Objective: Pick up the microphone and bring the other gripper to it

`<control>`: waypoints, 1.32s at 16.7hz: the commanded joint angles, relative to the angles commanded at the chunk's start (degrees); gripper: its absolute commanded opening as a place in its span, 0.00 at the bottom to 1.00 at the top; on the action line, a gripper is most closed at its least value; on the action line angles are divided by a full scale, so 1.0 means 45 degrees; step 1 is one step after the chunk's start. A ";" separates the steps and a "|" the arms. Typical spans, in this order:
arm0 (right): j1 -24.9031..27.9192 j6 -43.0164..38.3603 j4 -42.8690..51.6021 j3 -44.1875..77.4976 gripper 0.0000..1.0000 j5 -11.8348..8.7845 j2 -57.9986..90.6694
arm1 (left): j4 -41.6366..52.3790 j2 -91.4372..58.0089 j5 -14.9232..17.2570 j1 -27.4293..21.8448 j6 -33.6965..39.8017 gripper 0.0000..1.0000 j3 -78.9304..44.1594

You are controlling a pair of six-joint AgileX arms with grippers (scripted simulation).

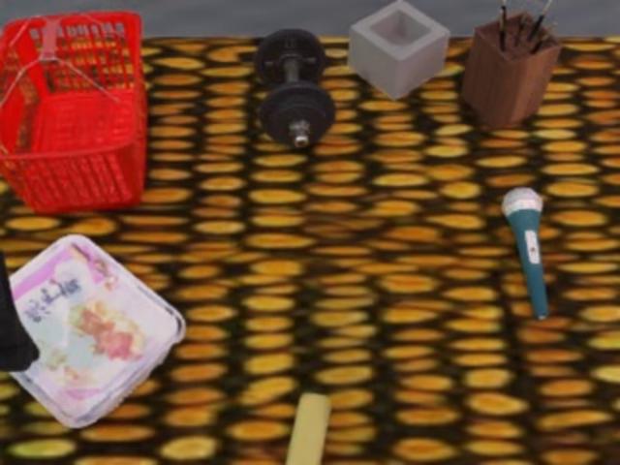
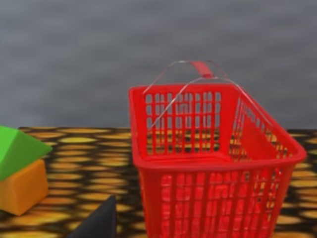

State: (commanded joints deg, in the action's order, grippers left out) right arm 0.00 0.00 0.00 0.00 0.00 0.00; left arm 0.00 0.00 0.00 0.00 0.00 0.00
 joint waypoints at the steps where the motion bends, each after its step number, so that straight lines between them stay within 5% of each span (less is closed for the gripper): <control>1: 0.0000 0.0000 0.0000 0.0000 1.00 0.0000 0.0000 | 0.0000 0.0000 0.0000 0.0000 0.0000 1.00 0.0000; 8: 0.0644 -0.0584 0.1942 0.2187 1.00 0.0027 0.2813 | 0.0000 0.0000 0.0000 0.0000 0.0000 1.00 0.0000; 22: 0.3399 -0.3711 0.9769 1.3731 1.00 0.0252 1.9265 | 0.0000 0.0000 0.0000 0.0000 0.0000 1.00 0.0000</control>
State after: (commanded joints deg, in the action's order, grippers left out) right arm 15.30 -16.70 43.96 61.79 1.14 86.69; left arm 0.00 0.00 0.00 0.00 0.00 0.00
